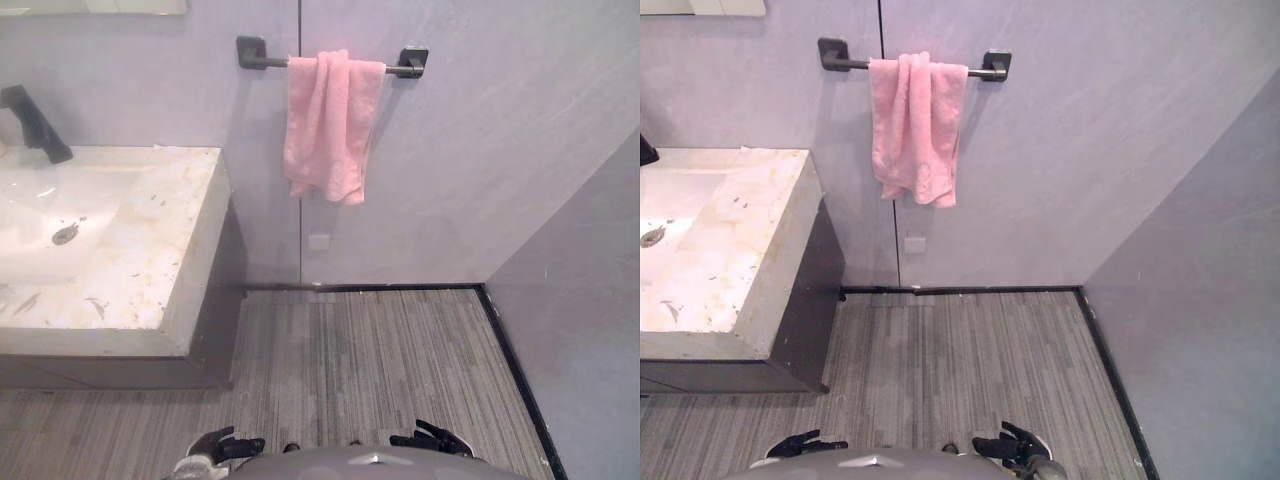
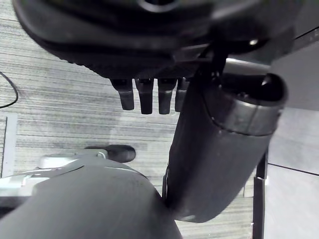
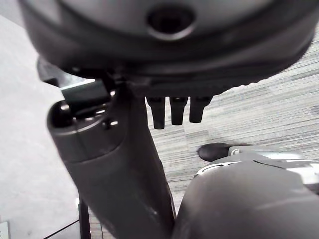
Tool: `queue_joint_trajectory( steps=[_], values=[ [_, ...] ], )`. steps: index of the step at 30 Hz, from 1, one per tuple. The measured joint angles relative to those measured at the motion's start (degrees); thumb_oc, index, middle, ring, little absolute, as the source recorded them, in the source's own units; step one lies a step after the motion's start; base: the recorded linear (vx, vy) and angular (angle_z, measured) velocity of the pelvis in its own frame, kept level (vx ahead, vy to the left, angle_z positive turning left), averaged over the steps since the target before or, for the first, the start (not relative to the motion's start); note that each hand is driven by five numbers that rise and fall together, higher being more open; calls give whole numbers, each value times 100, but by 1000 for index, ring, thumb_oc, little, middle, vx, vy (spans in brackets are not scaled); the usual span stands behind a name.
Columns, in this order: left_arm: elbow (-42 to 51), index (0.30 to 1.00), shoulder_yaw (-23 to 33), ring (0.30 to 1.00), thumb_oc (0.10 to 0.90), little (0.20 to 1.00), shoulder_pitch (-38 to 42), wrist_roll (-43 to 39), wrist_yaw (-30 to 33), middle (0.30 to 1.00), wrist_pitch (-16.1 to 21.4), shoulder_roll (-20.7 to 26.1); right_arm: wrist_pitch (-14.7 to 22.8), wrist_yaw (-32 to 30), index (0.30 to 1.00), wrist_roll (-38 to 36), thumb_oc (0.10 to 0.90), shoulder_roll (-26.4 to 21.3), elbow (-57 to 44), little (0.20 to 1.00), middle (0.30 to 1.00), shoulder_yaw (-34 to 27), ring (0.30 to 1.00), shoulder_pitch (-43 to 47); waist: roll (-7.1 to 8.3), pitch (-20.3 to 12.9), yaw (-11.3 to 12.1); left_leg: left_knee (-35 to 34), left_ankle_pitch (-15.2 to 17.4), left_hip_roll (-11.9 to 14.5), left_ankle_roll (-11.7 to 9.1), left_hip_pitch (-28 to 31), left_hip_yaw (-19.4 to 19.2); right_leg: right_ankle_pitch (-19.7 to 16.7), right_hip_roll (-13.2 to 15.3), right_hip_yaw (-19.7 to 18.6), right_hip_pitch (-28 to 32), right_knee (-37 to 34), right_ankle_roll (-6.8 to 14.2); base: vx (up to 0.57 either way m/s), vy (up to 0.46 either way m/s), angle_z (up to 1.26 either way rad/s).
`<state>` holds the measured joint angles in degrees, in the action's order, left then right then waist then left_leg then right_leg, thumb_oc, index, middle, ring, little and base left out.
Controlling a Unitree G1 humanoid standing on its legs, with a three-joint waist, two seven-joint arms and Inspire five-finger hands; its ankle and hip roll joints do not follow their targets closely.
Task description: Organize the bathroom.
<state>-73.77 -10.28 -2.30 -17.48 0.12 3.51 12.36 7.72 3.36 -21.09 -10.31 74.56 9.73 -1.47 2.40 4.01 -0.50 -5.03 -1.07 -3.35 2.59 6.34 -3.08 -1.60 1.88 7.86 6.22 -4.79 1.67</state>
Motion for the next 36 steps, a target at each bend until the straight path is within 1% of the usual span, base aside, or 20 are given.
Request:
queue_joint_trajectory(
  steps=[4, 9, 10, 11, 14, 17, 20, 23, 26, 27, 28, 29, 31, 32, 33, 36],
  values=[
    [1, 900, -5, 900, 800, 900, 0, -3, -155, 900, -1, 8, 2, 0, 900, 1, 800, 0, 0, 900, 900, 0, 900, 0, -13, -7, 0, 0, 0, 0, 0, 1, 1, 0, 0, 2, 2, -1, 0, 0, 0, 0],
    [0, 900, -5, 900, 800, 900, -9, -134, -183, 900, -3, 7, 39, 1, 900, 10, 800, 0, 1, 900, 900, 1, 900, -2, -35, -20, -4, 1, 0, 1, 0, 3, 1, 0, -1, 2, 4, -1, 0, 1, -7, 0],
    [1, 900, 10, 900, 800, 900, 7, -336, -263, 900, 0, 10, 48, 0, 900, 12, 800, 0, -2, 900, 900, 1, 900, -1, -42, -27, -8, 1, -1, 1, 0, 4, 2, 0, -1, 1, 4, 0, 0, 16, -47, 0],
    [1, 900, 127, 900, 800, 900, -19, -762, -470, 900, -2, 0, 54, 0, 900, 12, 800, -1, -5, 900, 900, 0, 900, -1, -53, -38, -9, 2, -2, 1, 2, 6, 2, 0, -2, 1, 7, 0, 0, 18, -40, 0],
    [12, 900, 402, 900, 800, 900, -53, -1397, -649, 900, 30, -39, 83, 4, 900, 12, 800, -1, -22, 900, 900, -2, 900, 0, -60, -43, 15, 16, -19, 2, 21, 11, 17, 0, -4, 18, 19, -2, -1, 6, -42, 3],
    [31, 900, 433, 900, 800, 900, -50, -1403, -577, 900, 187, -13, 264, 1, 900, 10, 800, -5, -84, 900, 900, 0, 900, 7, -74, -56, 15, 14, -25, 3, 17, 11, 29, 2, -4, 30, 21, -2, -3, -2, -23, 2],
    [228, 900, 418, 900, 800, 900, -45, -1386, -487, 900, 185, 51, 358, -5, 900, 8, 800, -40, -272, 900, 900, 15, 900, 9, -103, -68, 10, 3, -24, 3, 13, 10, 25, 2, -4, 27, 19, -2, -3, 7, -39, 0],
    [820, 900, 419, 900, 800, 900, -27, -1387, -244, 900, 158, 215, 539, -38, 900, 7, 800, -116, -688, 900, 900, 169, 900, 0, -124, -68, 2, 0, -29, 7, 11, 12, 21, 0, -7, 23, 11, -2, -5, 11, -40, 0],
    [1437, 900, 418, 900, 800, 900, -22, -1373, 4, 900, 109, 326, 532, -181, 900, 15, 800, -221, -1404, 900, 900, 240, 900, -48, -175, -39, -48, 0, -41, 8, 26, 6, 6, -14, -8, 6, -5, -3, -3, 5, -46, -3],
    [1766, 900, 417, 900, 800, 900, -19, -1358, 98, 900, 50, 390, 521, -269, 900, 34, 800, -287, -1778, 900, 900, 279, 900, -46, -210, -19, -111, 10, -44, 6, 28, 11, 1, -16, -7, 0, -2, -3, 0, 4, -66, -4],
    [2183, 900, 394, 900, 800, 900, -21, -1319, 232, 900, -97, 461, 508, -394, 900, 56, 800, -372, -2217, 900, 900, 335, 900, -64, -247, 5, -135, 15, -49, 7, 29, 7, -12, -20, -7, -15, -11, -3, 5, 5, -66, -5],
    [2376, 900, 375, 900, 800, 900, -16, -1276, 288, 900, -126, 487, 519, -455, 900, 61, 800, -418, -2451, 900, 900, 355, 900, -67, -267, 20, -134, 14, -52, 7, 29, 6, -25, -27, -7, -30, -15, -6, 5, 10, -70, -6],
    [2986, 900, 327, 900, 800, 900, -55, -1225, 482, 900, -477, 491, 395, -711, 900, 108, 800, -604, -3395, 900, 900, 405, 900, -148, -322, 61, -159, 17, -58, 12, 20, 12, -33, -26, -12, -33, -15, -8, 5, 17, -80, -2],
    [3178, 900, 326, 900, 800, 900, -102, -1224, 518, 900, -596, 506, 370, -788, 900, 202, 800, -656, -3657, 900, 900, 404, 900, -174, -326, 87, -150, 17, -61, 17, 16, 13, -33, -27, -15, -33, -15, -8, 5, 18, -74, 1],
    [3650, 900, 307, 900, 800, 900, -247, -1225, 576, 900, -869, 582, 279, -894, 900, 284, 800, -773, -4140, 900, 900, 422, 900, -214, -330, 127, -141, 19, -65, 25, 8, 9, -34, -25, -22, -30, -21, -8, 2, 14, -51, 0],
    [4422, 900, 220, 900, 800, 900, -416, -1207, 576, 900, -1024, 728, 281, -977, 900, 291, 800, -879, -4710, 900, 900, 413, 900, -192, -327, 145, -116, 27, -65, 49, -37, 13, -36, -11, -45, -28, -24, -8, -8, 15, -93, 0]
  ],
)
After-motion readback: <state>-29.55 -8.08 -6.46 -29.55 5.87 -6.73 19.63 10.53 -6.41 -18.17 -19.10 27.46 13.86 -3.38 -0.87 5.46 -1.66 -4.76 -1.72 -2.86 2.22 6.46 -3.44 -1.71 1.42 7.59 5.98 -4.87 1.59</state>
